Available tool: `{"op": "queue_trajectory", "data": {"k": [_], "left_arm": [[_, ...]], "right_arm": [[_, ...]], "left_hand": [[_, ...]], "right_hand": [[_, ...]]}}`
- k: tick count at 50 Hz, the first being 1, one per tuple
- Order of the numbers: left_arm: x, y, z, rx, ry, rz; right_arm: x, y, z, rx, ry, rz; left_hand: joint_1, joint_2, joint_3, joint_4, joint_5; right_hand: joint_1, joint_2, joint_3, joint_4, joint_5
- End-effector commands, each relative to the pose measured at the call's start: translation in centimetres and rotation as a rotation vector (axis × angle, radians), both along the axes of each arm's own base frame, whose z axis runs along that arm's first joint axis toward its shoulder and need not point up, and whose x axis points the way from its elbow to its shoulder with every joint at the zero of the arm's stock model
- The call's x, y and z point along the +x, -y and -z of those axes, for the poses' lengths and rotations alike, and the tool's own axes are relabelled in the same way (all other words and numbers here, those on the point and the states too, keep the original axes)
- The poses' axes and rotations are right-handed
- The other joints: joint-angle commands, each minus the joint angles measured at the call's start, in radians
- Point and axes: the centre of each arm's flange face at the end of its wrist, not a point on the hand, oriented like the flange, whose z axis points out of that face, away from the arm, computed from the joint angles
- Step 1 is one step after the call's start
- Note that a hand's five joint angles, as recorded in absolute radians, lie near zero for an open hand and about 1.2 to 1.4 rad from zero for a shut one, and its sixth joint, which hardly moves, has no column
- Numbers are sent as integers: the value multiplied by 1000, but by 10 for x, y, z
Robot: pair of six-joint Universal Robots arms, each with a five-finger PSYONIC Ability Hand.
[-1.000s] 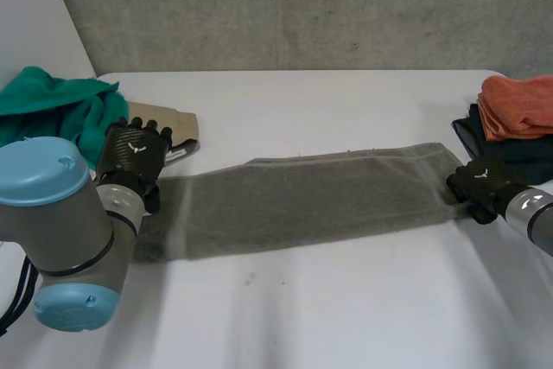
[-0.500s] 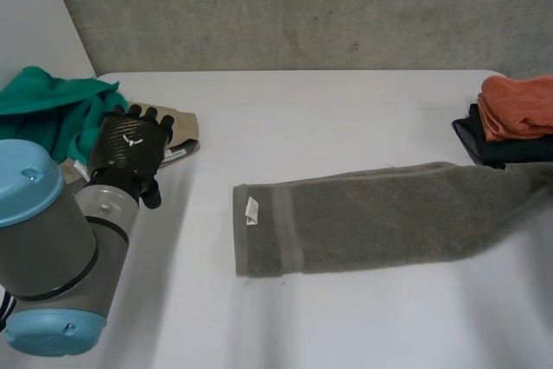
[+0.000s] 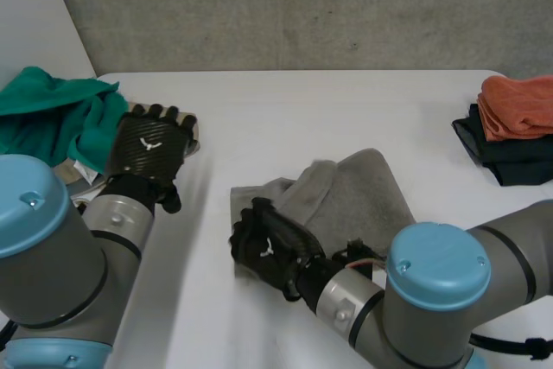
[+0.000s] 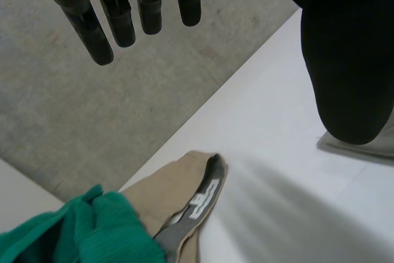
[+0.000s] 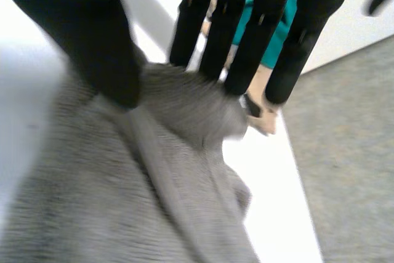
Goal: Fold the laundry.
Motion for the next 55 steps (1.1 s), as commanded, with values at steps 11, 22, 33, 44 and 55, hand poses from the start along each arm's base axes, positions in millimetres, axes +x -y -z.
{"op": "queue_trajectory", "data": {"k": [11,22,33,44,55], "left_arm": [[-90,-22,0,-23,-106,239],[-136,-18,39,32,-115,340],[-128,6,72,-39,130,126],[-89,-16,82,26,296,1],[-79,-41,54,19,287,23]], "right_arm": [[-100,84,-55,405,256,505],[-133,97,-30,386,131,607],[-130,99,-1,410,79,603],[-134,103,4,350,51,638],[-140,106,5,318,24,680]], "left_hand": [[16,-15,-7,-11,-16],[48,18,26,21,16],[89,59,67,62,57],[51,21,29,24,19],[40,9,17,12,7]], "right_hand": [[-461,-505,-529,-534,-510],[-461,-505,-529,-534,-510],[-240,-284,-308,-313,-288],[80,37,13,8,32],[130,87,63,58,82]]}}
